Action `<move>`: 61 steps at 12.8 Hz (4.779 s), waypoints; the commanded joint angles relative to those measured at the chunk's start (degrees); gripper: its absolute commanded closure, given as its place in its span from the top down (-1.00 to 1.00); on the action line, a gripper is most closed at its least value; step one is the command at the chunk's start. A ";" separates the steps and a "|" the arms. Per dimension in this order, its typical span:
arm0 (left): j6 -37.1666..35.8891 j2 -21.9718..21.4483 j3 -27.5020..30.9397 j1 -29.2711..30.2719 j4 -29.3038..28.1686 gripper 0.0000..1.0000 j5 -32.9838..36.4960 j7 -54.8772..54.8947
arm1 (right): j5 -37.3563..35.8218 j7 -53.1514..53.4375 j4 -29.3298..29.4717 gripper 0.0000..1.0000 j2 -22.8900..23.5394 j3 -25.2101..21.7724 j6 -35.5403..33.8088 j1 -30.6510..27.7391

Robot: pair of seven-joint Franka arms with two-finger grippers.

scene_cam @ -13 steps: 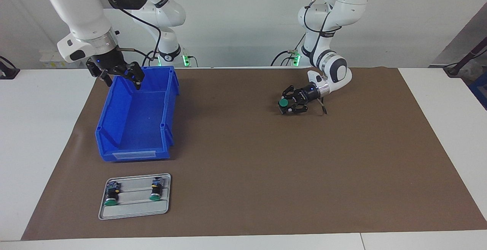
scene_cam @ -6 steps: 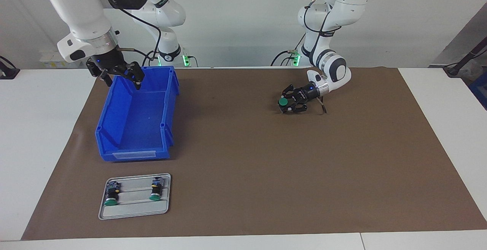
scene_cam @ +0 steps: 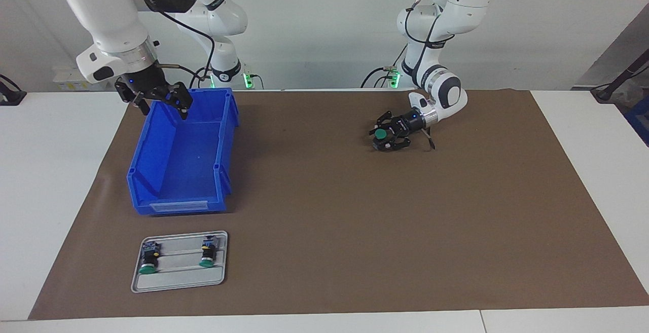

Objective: Place and press button with both arms

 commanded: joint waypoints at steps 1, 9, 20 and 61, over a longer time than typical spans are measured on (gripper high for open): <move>-0.57 -1.80 0.23 0.75 -1.92 0.33 -0.54 2.18 | 0.99 -1.44 -1.63 0.99 -1.43 0.33 0.54 -0.65; -0.31 -1.80 0.14 1.45 -1.65 0.99 -0.54 1.91 | 0.99 -1.45 -1.54 0.99 -1.43 0.33 0.54 -0.65; -0.84 -1.18 0.67 17.88 7.82 0.99 24.31 -10.71 | 0.99 -1.45 -1.63 0.99 -1.43 0.42 0.54 -0.65; 6.44 -16.22 -2.58 -17.78 32.37 -1.00 109.06 -179.14 | 0.99 -1.36 -1.63 0.99 -1.43 0.42 0.54 -0.65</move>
